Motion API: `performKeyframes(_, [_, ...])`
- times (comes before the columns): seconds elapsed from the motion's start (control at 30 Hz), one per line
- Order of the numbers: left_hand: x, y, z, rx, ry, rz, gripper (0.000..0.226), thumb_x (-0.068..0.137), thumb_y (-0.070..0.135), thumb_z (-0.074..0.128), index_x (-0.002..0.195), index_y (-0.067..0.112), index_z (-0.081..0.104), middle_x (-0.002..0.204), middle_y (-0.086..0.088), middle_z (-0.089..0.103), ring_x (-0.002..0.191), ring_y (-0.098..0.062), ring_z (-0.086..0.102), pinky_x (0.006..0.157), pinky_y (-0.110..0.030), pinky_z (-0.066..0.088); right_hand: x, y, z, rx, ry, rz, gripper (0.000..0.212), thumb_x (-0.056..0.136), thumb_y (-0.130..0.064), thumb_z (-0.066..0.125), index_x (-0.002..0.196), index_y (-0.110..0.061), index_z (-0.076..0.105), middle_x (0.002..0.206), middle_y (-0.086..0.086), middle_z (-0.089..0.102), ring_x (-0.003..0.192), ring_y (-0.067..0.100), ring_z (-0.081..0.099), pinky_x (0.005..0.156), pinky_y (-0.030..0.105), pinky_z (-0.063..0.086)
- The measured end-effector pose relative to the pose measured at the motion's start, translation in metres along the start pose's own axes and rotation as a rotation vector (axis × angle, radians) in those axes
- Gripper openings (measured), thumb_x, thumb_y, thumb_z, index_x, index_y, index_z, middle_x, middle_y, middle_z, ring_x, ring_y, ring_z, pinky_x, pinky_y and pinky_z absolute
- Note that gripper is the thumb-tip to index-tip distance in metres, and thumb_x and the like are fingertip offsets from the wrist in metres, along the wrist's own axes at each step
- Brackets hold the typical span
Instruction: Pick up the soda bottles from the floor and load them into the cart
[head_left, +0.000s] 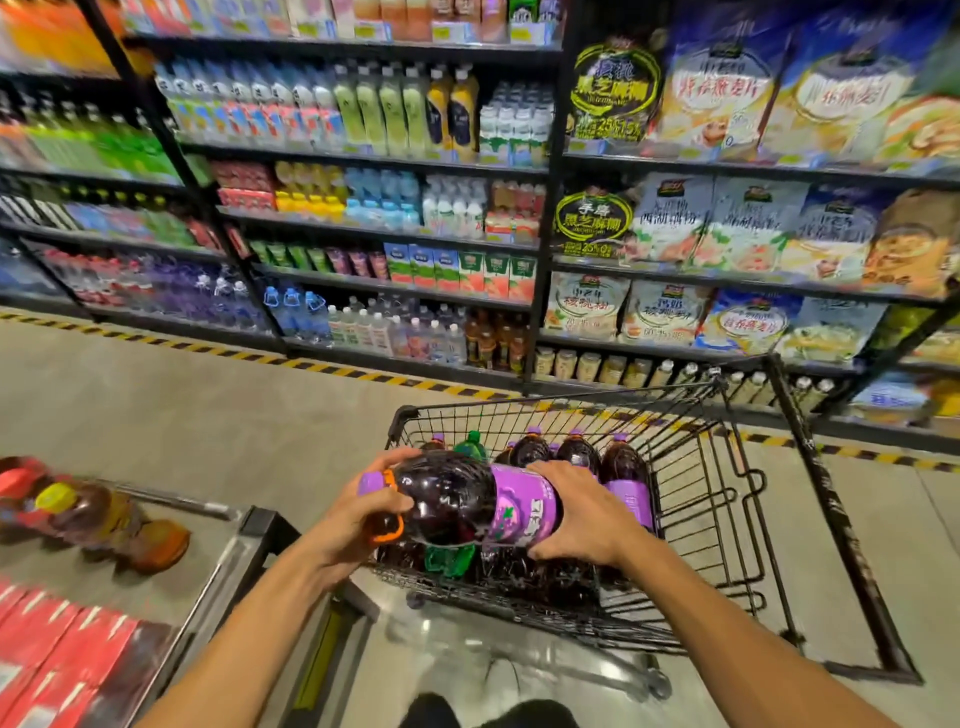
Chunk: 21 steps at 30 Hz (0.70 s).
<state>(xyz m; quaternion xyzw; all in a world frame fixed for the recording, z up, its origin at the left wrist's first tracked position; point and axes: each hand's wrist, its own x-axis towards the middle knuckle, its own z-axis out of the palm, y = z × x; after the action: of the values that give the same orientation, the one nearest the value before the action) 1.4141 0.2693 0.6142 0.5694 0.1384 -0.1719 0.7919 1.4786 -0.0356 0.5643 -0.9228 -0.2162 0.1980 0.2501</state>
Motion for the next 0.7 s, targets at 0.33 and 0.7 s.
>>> performKeyframes(0.33, [0.067,0.022,-0.011,-0.052,-0.024,-0.045,0.077,0.047,0.012,0.081,0.122,0.021,0.067,0.127,-0.016,0.067,0.105,-0.038,0.070,0.080,-0.052,0.061,0.056,0.017,-0.024,-0.001,-0.026,0.075,0.113,0.062,-0.063,0.086,0.156,-0.037,0.028,0.149,-0.008,0.041,0.141,0.016,0.036,0.112,0.061,0.042])
performKeyframes(0.7, [0.124,0.044,-0.049,-0.035,-0.045,-0.128,0.075,0.047,0.014,0.082,0.120,0.026,0.070,0.132,-0.023,0.060,0.106,-0.041,0.063,0.091,-0.056,0.049,0.107,0.012,-0.021,0.041,-0.039,0.136,0.119,0.054,-0.078,0.076,0.156,-0.037,0.031,0.146,-0.007,0.043,0.135,0.016,0.038,0.111,0.054,0.043])
